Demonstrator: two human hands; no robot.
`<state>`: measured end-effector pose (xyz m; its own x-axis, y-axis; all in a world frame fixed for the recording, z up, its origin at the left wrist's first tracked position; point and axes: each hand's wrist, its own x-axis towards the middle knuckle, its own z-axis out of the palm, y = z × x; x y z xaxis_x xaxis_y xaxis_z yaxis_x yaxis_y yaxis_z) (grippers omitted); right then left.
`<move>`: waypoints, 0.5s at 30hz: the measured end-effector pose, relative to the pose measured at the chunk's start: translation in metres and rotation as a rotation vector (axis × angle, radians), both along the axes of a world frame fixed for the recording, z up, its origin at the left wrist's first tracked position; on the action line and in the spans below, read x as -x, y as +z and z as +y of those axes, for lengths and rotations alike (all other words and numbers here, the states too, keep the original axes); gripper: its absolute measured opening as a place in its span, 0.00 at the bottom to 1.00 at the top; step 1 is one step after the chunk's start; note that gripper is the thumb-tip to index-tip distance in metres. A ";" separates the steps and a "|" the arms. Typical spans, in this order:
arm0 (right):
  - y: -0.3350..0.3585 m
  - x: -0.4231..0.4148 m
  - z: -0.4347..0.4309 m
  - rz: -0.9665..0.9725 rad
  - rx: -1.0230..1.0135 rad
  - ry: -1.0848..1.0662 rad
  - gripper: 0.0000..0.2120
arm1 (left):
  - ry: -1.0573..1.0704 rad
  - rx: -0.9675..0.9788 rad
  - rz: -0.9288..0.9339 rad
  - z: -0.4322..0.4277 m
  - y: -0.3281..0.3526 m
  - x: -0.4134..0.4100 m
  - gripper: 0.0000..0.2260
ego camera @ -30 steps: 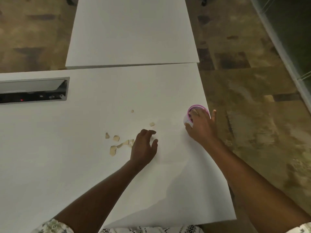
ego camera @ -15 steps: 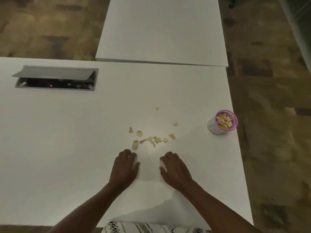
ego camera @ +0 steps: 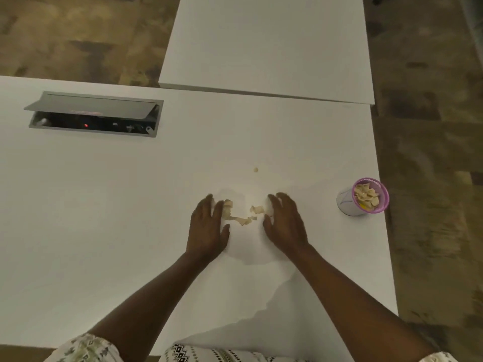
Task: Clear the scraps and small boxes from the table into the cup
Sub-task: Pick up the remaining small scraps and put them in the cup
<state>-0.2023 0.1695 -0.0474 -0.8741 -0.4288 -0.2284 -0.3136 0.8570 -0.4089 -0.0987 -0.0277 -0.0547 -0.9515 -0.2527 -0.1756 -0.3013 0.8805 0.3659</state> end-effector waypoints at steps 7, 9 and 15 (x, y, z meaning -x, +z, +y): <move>-0.007 0.003 0.003 -0.209 -0.087 -0.134 0.39 | 0.062 -0.139 -0.176 0.000 -0.014 0.011 0.41; -0.009 -0.008 -0.009 -0.210 -0.073 -0.036 0.39 | 0.031 -0.161 -0.179 0.012 -0.014 0.013 0.41; -0.009 0.024 -0.044 -0.113 -0.054 0.120 0.35 | -0.065 -0.121 -0.136 0.027 -0.010 0.028 0.36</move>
